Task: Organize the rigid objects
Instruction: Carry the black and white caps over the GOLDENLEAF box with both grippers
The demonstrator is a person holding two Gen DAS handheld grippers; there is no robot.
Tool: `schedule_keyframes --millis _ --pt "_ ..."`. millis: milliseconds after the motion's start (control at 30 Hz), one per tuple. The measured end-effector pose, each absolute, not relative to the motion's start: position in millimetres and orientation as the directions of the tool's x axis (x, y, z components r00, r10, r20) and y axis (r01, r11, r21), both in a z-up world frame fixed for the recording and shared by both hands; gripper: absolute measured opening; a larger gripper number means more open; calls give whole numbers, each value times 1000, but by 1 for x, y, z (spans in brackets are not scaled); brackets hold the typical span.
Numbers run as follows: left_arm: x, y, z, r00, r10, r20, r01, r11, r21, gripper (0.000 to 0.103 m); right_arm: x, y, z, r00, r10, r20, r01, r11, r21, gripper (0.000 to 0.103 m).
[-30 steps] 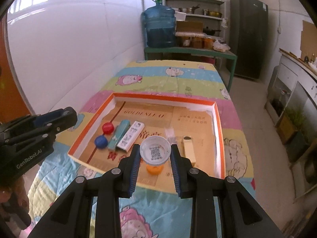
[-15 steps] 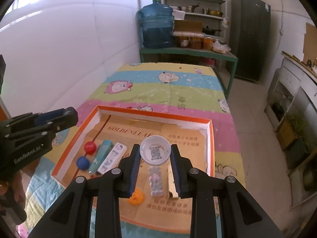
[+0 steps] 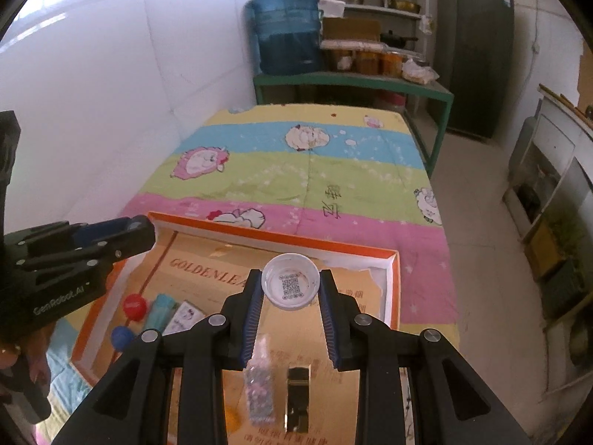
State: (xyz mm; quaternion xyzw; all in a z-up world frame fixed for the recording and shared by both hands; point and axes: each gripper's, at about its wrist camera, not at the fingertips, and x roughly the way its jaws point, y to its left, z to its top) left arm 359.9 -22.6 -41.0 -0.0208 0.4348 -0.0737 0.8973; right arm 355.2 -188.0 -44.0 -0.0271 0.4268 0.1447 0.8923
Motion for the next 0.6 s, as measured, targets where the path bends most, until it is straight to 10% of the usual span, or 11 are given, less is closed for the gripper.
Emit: schedule_keyframes --millis 600 --pt "394 -27 -86 536 -142 -832 94 990 -109 30 397 -179 -96 496 206 -844 -269 960 76 30"
